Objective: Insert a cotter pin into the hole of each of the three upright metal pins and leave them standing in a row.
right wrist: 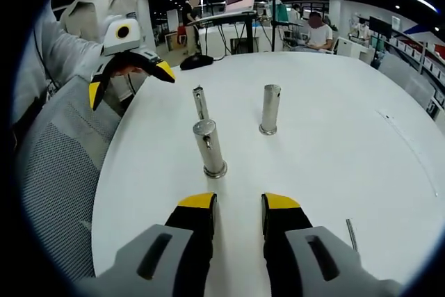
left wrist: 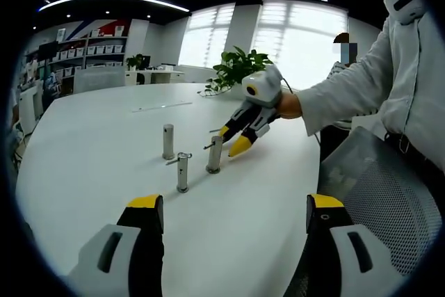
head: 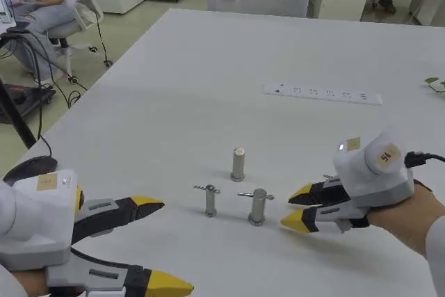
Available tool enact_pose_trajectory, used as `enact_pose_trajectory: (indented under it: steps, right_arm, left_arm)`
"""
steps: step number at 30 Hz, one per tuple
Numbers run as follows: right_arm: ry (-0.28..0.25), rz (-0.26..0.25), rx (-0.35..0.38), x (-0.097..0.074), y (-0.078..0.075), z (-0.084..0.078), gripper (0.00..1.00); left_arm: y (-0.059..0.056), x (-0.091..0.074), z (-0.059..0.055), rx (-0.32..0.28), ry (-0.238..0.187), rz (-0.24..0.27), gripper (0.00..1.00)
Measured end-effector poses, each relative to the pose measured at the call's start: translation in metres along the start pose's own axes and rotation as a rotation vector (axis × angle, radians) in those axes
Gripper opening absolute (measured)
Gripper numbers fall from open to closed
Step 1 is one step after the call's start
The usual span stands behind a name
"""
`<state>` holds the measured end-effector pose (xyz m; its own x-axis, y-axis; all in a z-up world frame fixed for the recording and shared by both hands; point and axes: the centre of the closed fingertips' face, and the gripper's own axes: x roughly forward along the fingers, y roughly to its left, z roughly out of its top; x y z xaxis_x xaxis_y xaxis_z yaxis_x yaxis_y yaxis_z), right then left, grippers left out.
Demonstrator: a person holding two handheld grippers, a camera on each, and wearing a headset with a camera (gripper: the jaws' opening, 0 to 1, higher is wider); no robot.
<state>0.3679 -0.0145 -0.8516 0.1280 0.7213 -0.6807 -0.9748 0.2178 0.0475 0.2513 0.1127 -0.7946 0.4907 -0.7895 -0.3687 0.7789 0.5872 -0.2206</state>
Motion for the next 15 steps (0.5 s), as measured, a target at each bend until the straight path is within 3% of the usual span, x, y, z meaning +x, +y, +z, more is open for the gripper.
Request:
enact_pose_trajectory:
  steps: [7,11,15]
  right_arm:
    - [-0.002,-0.044,0.001,-0.002,-0.029,0.009,0.27]
    - [-0.016,-0.050,-0.007,0.001,-0.039,0.023,0.27]
    - [-0.035,-0.043,-0.019,0.005,-0.037,0.037,0.27]
  left_arm:
    - [0.000,0.000,0.000,0.004,0.007,0.001,0.84]
    - [0.001,-0.001,0.001,0.000,0.003,0.004,0.84]
    - [0.002,-0.002,0.000,0.000,0.005,0.007,0.84]
